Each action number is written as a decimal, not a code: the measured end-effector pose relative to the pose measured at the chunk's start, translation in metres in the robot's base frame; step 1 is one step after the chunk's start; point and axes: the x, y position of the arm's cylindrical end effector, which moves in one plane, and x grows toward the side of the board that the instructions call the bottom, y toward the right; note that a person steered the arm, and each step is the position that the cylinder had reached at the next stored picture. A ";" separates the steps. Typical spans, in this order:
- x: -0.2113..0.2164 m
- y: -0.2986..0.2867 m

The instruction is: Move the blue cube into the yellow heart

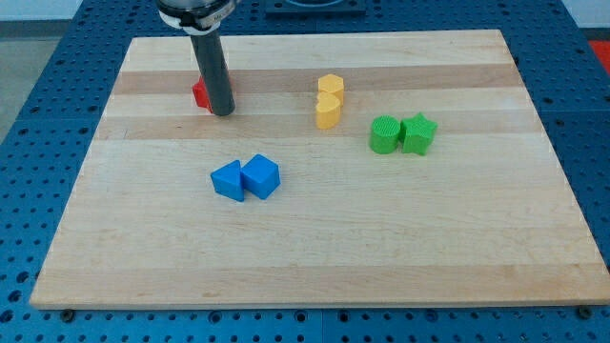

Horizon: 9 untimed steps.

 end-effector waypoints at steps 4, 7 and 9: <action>0.048 0.020; 0.095 -0.009; 0.131 -0.015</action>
